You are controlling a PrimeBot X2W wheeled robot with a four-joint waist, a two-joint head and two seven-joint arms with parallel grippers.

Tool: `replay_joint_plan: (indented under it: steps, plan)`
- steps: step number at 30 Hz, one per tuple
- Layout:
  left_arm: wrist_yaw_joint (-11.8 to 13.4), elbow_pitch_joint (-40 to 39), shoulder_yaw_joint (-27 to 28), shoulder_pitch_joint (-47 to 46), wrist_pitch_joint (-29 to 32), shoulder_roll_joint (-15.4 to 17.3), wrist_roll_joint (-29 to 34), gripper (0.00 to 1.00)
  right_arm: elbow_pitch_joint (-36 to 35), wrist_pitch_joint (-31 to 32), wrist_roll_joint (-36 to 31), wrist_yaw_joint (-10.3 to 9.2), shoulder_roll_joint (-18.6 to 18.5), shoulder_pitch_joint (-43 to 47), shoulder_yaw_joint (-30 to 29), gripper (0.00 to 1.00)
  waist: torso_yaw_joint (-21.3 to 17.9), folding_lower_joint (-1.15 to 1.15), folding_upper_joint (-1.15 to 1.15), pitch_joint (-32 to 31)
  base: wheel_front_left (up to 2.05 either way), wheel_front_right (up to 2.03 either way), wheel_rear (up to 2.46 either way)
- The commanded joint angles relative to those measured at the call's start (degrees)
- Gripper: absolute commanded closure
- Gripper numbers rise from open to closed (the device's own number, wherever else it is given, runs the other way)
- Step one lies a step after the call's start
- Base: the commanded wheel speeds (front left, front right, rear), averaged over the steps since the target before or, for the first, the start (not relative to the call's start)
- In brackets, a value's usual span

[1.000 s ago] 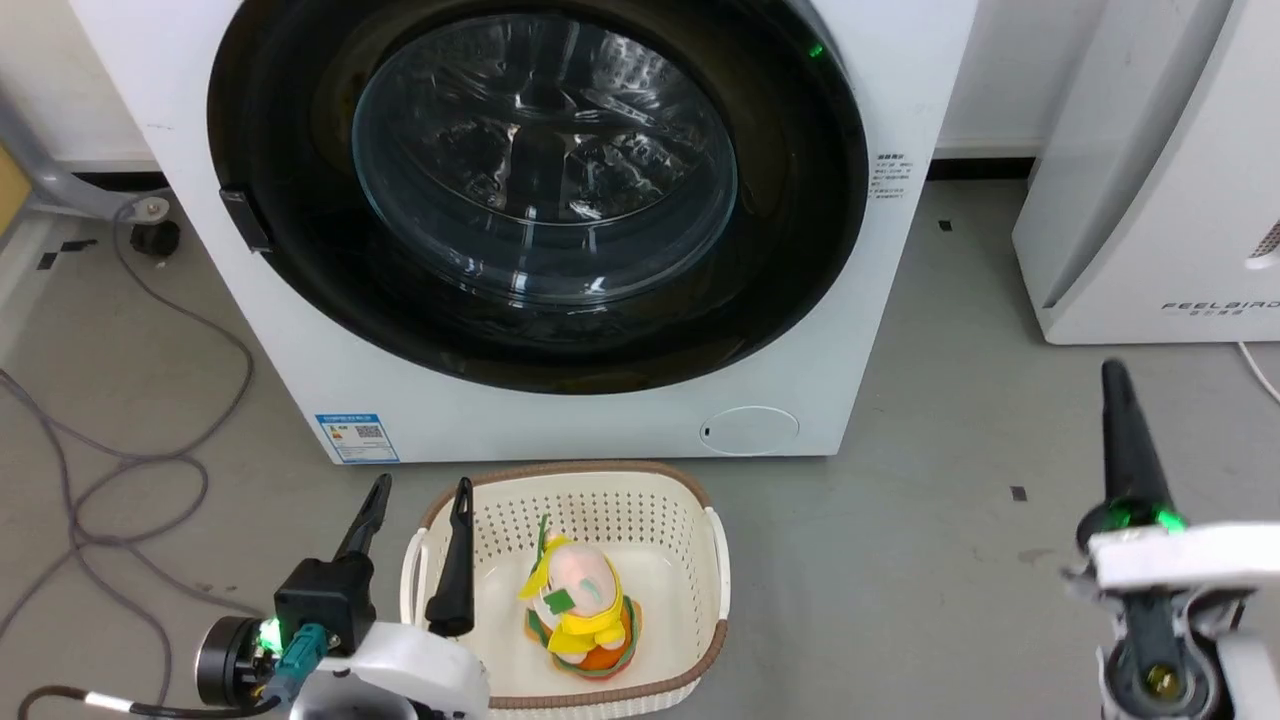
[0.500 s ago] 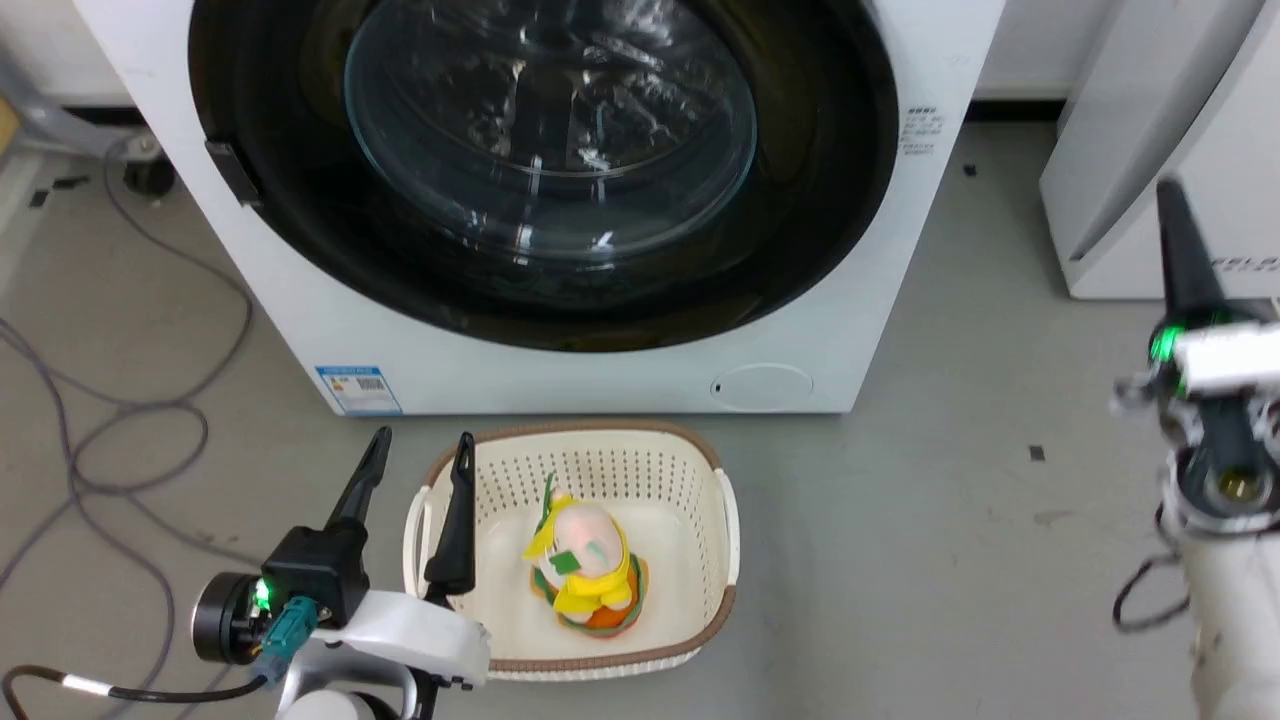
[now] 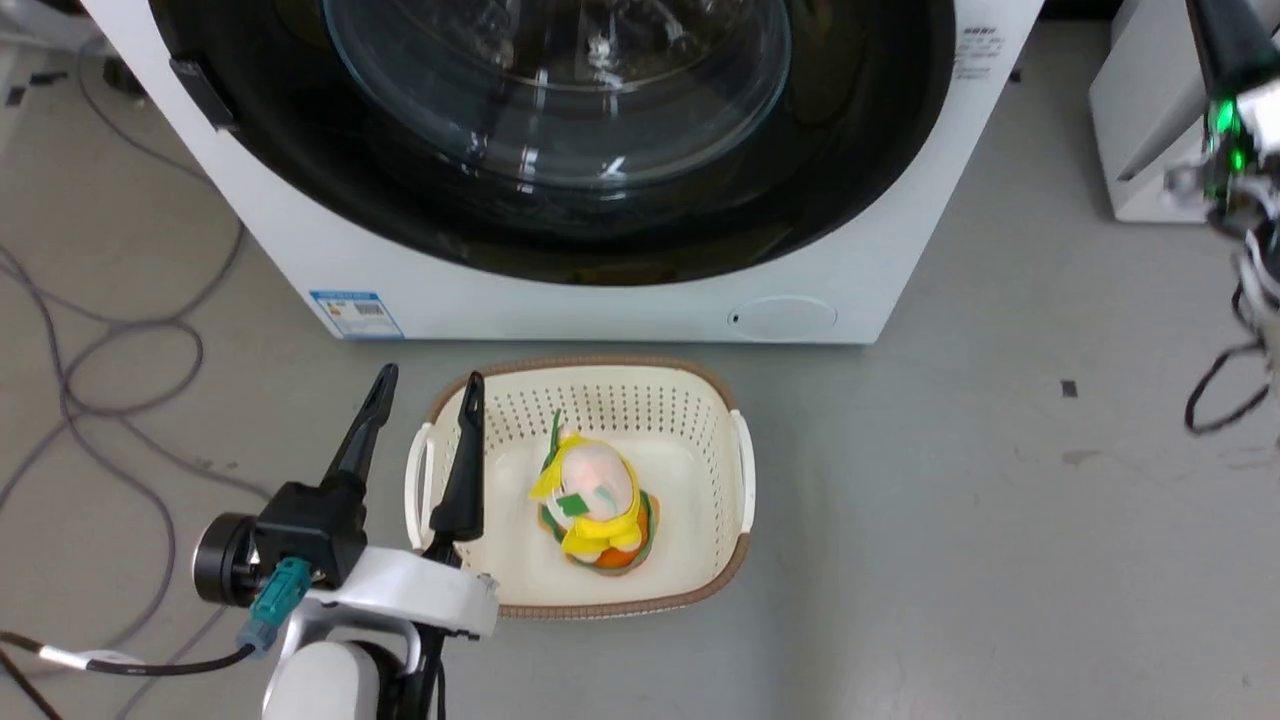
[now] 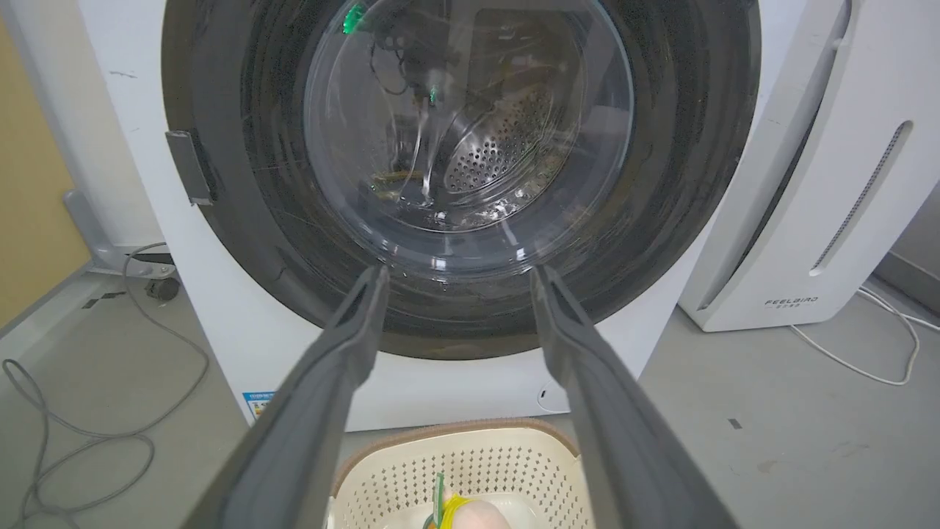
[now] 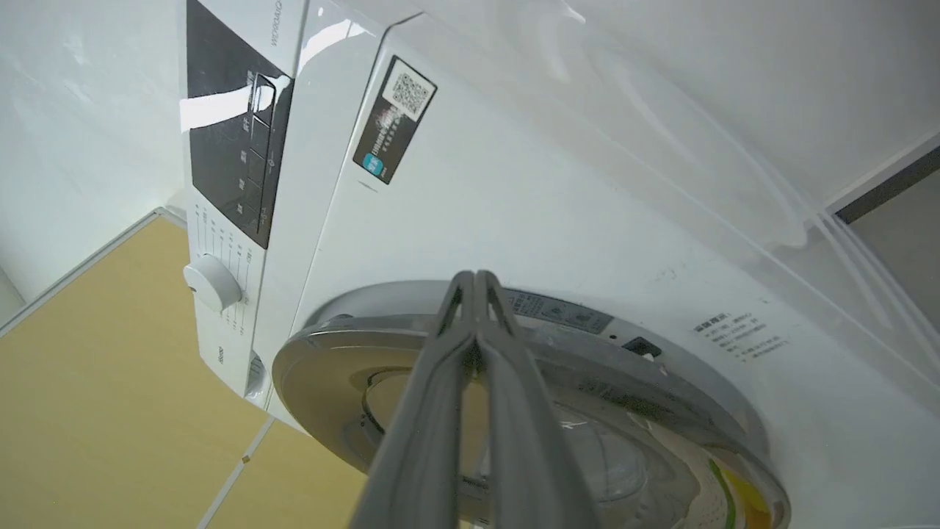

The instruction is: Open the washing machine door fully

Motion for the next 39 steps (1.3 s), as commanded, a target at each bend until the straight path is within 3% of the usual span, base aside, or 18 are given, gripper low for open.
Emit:
replay_joint_plan:
  steps: [1, 8, 22, 30, 39]
  plan:
    - [-0.4, -0.2, -0.2, -1.2, -0.6, 0.1, -0.4, 0.0, 1.9, 1.0, 2.0, 0.05, -0.9, -3.3, 1.6, 1.0, 0.2, -0.01, 0.0, 1.0, 0.0, 0.0, 0.0]
    - [-1.0, -0.5, -0.3, -3.2, -1.7, 0.0, -1.3, 0.0, 12.3, 9.4, 4.6, 0.05, -3.3, -18.0, 13.9, 1.0, 0.7, -0.01, 0.0, 4.3, 0.0, 0.0, 0.0]
    - [-1.7, -0.8, -0.4, -5.8, -3.4, 0.0, -2.8, 0.0, 25.6, 20.0, 8.8, 0.05, -1.3, -34.2, 28.7, 1.0, 1.5, -0.01, 0.0, 9.3, 0.0, 0.0, 0.0]
    - [-1.8, -0.7, -0.9, -7.6, -4.3, 0.0, -4.0, 0.0, 31.2, 23.9, 12.1, 0.06, 0.6, -40.5, 34.8, 1.0, 2.2, -0.01, 0.0, 11.6, 0.0, 0.0, 0.0]
    - [-1.3, -0.5, -1.2, -7.4, -4.3, 0.0, -4.5, 0.0, 29.8, 30.2, 10.7, 0.06, 1.3, -38.2, 37.7, 1.0, 2.5, -0.01, 0.0, 11.0, 0.0, 0.0, 0.0]
